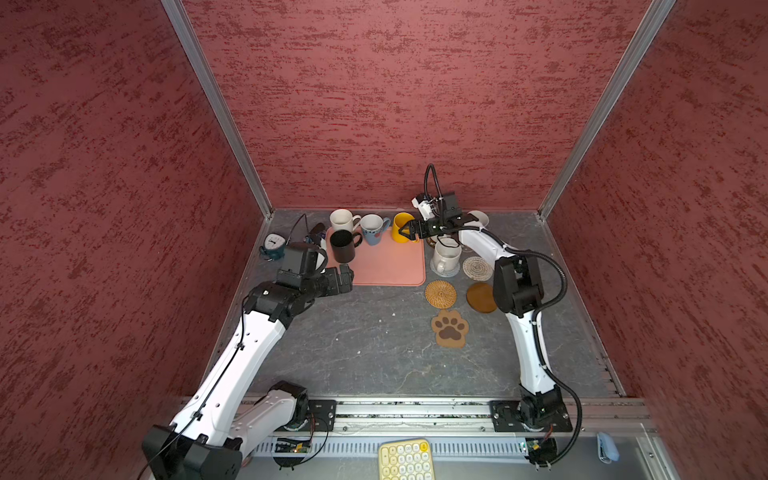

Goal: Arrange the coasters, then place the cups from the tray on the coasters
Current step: 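Lower the right gripper onto the yellow mug's rim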

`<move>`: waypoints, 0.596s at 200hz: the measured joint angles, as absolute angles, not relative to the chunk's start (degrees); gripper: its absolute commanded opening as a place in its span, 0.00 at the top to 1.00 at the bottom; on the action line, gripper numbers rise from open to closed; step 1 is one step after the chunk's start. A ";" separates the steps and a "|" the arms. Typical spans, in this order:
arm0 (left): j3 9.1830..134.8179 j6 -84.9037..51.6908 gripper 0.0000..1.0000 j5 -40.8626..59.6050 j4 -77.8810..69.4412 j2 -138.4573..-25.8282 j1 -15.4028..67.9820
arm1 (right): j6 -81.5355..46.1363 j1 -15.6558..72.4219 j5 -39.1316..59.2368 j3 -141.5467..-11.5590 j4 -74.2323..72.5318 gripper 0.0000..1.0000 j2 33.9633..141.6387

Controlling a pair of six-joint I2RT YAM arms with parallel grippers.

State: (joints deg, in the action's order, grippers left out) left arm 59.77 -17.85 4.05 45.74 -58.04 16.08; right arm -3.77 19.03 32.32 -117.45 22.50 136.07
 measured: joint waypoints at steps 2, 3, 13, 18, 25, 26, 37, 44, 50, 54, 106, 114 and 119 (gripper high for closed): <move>59.77 -17.91 0.00 4.08 45.74 -58.04 16.08 | -3.77 19.03 32.21 -117.45 22.50 0.05 136.07; 59.77 -17.98 0.00 4.05 45.76 -58.02 16.08 | -3.75 19.03 32.16 -117.45 22.50 0.05 136.07; 59.75 -18.22 0.00 4.08 45.87 -57.89 16.08 | -3.60 19.03 31.73 -117.45 22.50 0.04 136.07; 59.66 -18.24 0.01 4.08 45.87 -57.80 16.08 | -3.53 19.03 31.62 -117.45 22.50 0.04 136.07; 59.48 -18.31 0.00 4.08 45.87 -57.63 16.08 | -3.40 19.03 31.42 -117.45 22.52 0.04 136.07; 59.44 -18.33 0.00 4.08 45.87 -57.60 16.08 | -3.40 19.03 31.40 -117.45 22.52 0.04 136.07; 59.11 -18.44 0.00 4.08 45.93 -57.36 16.08 | -3.27 19.03 31.05 -117.45 22.52 0.04 136.07; 58.98 -18.50 0.00 4.08 46.06 -57.28 16.08 | -3.14 19.03 30.85 -117.45 22.52 0.04 136.07; 58.92 -18.59 0.00 4.08 46.09 -57.25 16.08 | -3.03 19.03 30.74 -117.45 22.52 0.04 136.07; 58.89 -18.61 0.00 4.08 46.11 -57.25 16.08 | -2.98 19.03 30.72 -117.45 22.50 0.05 136.07; 58.85 -18.63 0.00 4.08 46.17 -57.25 16.08 | -2.98 19.31 28.91 -117.34 22.48 0.15 136.07; 58.83 -18.63 0.00 4.08 46.19 -57.25 16.08 | -2.96 19.44 28.38 -117.30 22.50 0.17 136.07; 58.83 -18.63 0.00 4.05 46.22 -57.25 16.08 | -2.96 19.51 27.88 -117.30 22.52 0.18 136.07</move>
State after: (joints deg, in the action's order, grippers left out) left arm 58.83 -18.63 4.05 46.22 -57.25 16.08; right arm -2.96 19.51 27.88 -117.30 22.52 136.07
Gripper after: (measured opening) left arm 0.996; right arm 0.839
